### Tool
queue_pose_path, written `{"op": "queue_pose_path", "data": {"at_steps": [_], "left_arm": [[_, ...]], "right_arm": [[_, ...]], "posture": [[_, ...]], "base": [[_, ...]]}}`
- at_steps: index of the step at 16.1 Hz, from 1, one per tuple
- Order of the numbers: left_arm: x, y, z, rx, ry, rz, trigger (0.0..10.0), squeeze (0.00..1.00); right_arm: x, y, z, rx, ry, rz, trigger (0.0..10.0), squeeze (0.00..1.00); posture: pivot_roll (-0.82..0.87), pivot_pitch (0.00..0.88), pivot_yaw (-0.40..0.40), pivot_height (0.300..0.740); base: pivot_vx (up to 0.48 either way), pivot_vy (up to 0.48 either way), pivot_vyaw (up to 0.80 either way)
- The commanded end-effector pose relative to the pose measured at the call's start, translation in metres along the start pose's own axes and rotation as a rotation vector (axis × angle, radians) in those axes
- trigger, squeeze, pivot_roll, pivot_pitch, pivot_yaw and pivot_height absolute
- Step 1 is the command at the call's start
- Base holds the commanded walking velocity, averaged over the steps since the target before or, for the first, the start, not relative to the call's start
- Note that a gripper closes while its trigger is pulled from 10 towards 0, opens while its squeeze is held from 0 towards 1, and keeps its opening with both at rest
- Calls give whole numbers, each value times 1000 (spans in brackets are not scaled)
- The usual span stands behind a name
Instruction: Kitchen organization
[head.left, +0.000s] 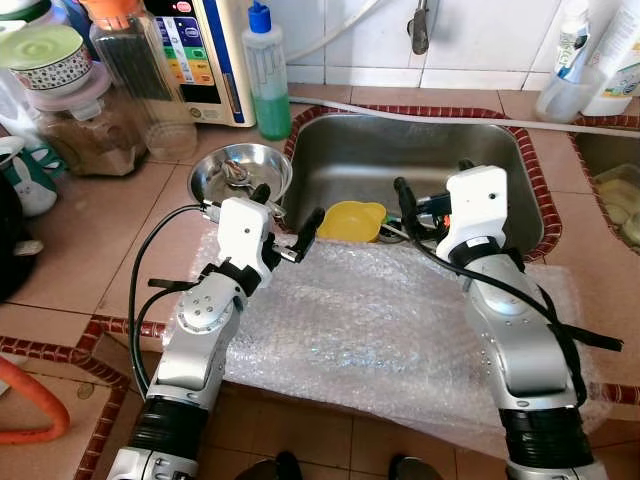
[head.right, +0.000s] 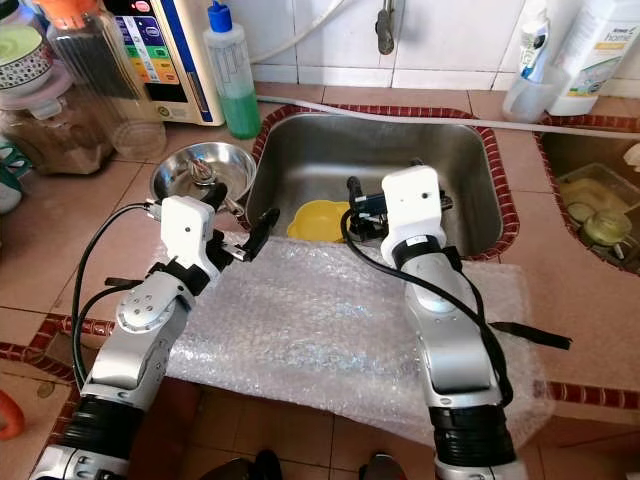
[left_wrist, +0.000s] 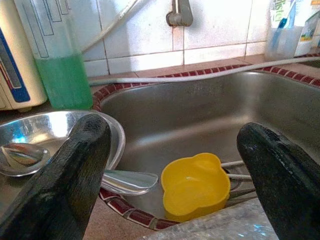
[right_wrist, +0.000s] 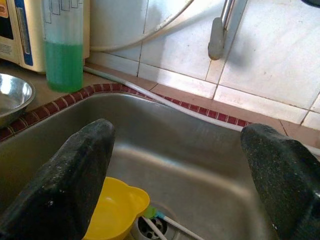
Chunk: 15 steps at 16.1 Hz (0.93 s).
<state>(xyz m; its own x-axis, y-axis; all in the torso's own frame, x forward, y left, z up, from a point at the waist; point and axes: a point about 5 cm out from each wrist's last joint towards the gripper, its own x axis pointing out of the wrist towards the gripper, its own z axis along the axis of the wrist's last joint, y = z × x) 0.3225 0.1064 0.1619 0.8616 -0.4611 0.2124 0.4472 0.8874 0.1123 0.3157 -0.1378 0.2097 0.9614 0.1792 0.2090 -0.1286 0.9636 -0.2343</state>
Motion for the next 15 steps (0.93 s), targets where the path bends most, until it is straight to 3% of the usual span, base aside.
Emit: {"op": "queue_pose_path", "data": {"at_steps": [1,5,10,12,13,15], "left_arm": [[0,-1,-4,25,6,-6,10000,0],[7,-7,-7,66,-6,-38,10000,0],[12,1,-8,113,-21,-6,10000,0],[13,5,-8,119,-25,6,9020,0],[13,7,-9,127,-20,10,10000,0],[12,10,-10,138,-14,11,10000,0]], "right_arm": [[-4,-2,3,6,0,8,10000,0],[-6,-5,8,-4,7,10,10000,0],[-7,-5,10,-3,12,11,10000,0],[-5,-4,13,-4,5,17,10000,0],[-5,-5,12,-2,6,14,10000,0],[-5,-4,11,2,8,12,10000,0]], "posture": [[-302,226,72,740],[-332,231,67,740],[-333,227,70,740],[-329,230,72,740],[-327,228,76,740],[-324,231,79,740]], "base": [[0,0,0],[0,0,0],[0,0,0],[0,0,0],[0,0,0],[0,0,0]]}}
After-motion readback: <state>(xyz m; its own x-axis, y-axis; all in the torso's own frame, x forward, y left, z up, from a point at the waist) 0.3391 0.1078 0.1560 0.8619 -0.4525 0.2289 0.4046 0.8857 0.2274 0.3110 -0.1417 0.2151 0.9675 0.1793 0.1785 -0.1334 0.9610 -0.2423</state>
